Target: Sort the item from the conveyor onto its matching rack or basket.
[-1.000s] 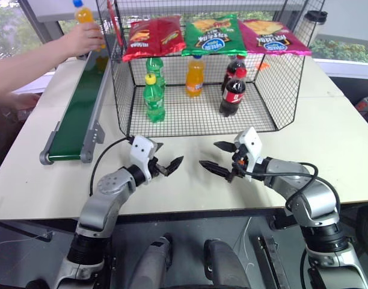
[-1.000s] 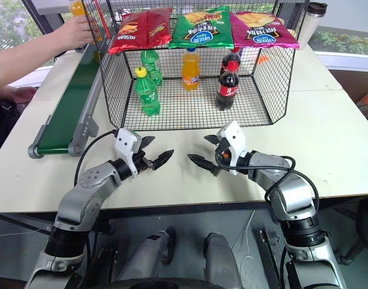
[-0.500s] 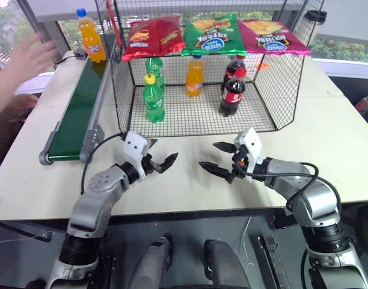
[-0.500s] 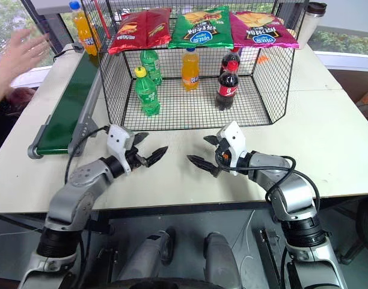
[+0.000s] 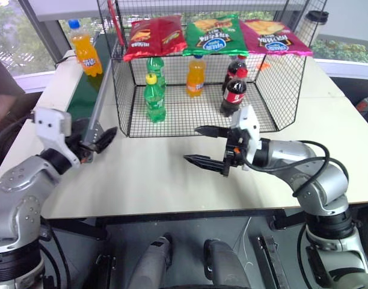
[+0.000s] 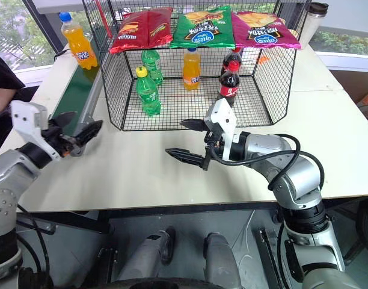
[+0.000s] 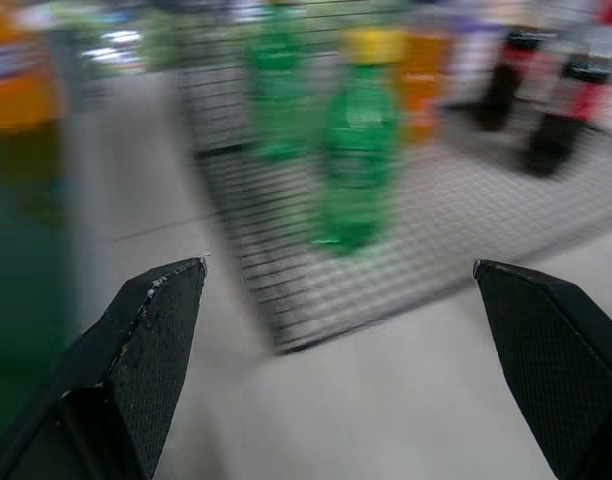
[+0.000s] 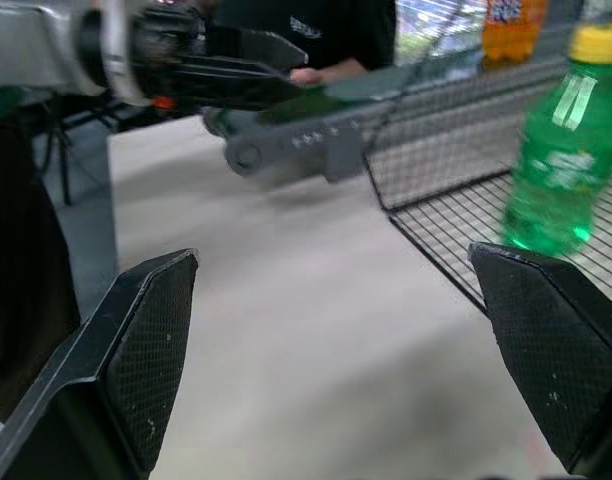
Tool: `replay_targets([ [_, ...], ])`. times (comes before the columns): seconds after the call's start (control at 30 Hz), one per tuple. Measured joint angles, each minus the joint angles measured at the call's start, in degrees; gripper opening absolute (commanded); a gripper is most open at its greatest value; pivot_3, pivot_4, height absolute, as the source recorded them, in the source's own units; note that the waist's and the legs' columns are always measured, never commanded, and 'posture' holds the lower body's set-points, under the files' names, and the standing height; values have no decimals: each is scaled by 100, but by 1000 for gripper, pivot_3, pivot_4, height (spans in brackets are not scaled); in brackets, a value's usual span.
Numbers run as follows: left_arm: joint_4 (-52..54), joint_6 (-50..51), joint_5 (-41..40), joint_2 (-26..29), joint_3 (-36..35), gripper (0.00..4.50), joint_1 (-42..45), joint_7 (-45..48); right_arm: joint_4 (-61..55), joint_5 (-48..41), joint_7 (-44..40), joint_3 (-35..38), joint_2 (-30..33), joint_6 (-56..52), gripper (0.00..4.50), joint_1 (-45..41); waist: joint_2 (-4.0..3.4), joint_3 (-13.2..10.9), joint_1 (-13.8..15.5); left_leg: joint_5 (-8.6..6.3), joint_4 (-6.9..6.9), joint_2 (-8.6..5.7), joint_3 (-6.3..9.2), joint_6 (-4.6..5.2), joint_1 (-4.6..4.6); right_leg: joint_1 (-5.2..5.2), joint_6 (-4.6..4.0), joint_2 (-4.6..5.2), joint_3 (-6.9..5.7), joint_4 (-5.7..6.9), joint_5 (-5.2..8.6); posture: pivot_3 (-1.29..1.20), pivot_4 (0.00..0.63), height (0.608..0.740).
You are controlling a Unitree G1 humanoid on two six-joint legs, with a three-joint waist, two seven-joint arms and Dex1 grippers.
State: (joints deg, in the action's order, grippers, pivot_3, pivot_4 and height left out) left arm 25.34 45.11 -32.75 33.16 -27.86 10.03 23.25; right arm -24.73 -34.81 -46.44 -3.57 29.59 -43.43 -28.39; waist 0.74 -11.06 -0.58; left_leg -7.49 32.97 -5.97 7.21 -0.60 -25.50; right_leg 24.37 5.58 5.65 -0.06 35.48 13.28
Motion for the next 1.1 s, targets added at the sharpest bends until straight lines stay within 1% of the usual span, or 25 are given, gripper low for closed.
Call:
replay_targets([
  [0.13, -451, -396, 363, -200, -149, 4500, -83, -488, 29, 1, -9, -118, -63, 28, 4476, -2, 0, 0, 3, -2, -1, -1, -1, 2, -2, 0, 0, 0, 0, -6, -2, 0, 150, 738],
  [0.47, -611, -995, 705, -630, -149, 4500, -251, -915, 306, 142, -104, -241, -59, 260, 4476, -1, 1, 1, -2, -2, -4, 1, -1, 2, -1, 0, 0, -1, -1, -7, -2, 0, 150, 738],
  [0.63, -861, -1180, 757, -687, -124, 4500, -263, -977, 310, 183, -74, -247, -60, 263, 4476, -1, 1, 1, -2, -2, -3, 1, -1, 2, -2, 1, 0, -1, -1, -7, -3, 0, 150, 738],
  [1.1, -1077, -1299, 857, -684, -7, 4500, -239, -1094, 374, 260, -52, -273, -94, 270, 4476, -2, 1, 1, -3, -2, -3, 1, -1, 2, -1, 0, 0, -2, -1, -6, -3, 0, 150, 738],
])
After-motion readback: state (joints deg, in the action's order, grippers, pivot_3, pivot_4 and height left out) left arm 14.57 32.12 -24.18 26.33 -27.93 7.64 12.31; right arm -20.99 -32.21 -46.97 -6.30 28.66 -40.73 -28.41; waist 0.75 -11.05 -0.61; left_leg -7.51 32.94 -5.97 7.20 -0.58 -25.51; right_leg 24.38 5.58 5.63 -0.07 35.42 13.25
